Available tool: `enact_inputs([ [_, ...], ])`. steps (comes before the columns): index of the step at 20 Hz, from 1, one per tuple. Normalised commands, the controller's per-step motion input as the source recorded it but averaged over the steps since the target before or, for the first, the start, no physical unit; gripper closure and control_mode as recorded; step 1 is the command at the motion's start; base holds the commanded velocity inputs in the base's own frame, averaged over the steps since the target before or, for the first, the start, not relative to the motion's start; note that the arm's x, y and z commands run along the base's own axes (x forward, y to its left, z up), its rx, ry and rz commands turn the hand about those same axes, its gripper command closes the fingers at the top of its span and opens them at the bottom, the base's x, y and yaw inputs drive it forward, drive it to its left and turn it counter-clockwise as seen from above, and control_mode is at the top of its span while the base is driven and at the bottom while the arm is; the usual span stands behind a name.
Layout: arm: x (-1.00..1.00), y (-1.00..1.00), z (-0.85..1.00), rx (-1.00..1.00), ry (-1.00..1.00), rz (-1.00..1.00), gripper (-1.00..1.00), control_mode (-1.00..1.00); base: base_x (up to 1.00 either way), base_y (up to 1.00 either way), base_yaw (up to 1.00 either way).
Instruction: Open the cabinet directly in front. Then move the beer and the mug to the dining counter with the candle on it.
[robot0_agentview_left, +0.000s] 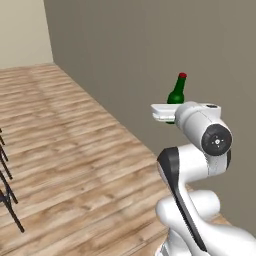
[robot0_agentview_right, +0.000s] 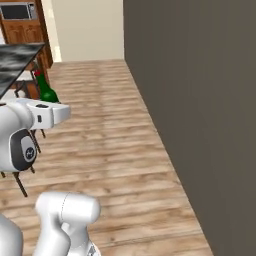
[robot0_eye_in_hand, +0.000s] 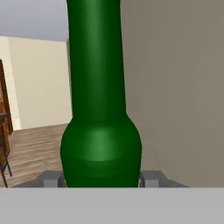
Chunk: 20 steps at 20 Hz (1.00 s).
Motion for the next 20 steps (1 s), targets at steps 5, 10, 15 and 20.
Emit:
enact_inputs([
  [5,0.0,0.0,0.0,0.0,0.0,0.0,1.0,1.0,1.0,0.0,0.03],
  [10,0.0,0.0,0.0,0.0,0.0,0.0,1.0,1.0,1.0,0.0,0.0],
  [15,0.0,0.0,0.0,0.0,0.0,0.0,1.0,1.0,1.0,-0.01,0.32],
  [20,0.0,0.0,0.0,0.0,0.0,0.0,1.0,1.0,0.59,0.0,0.81],
])
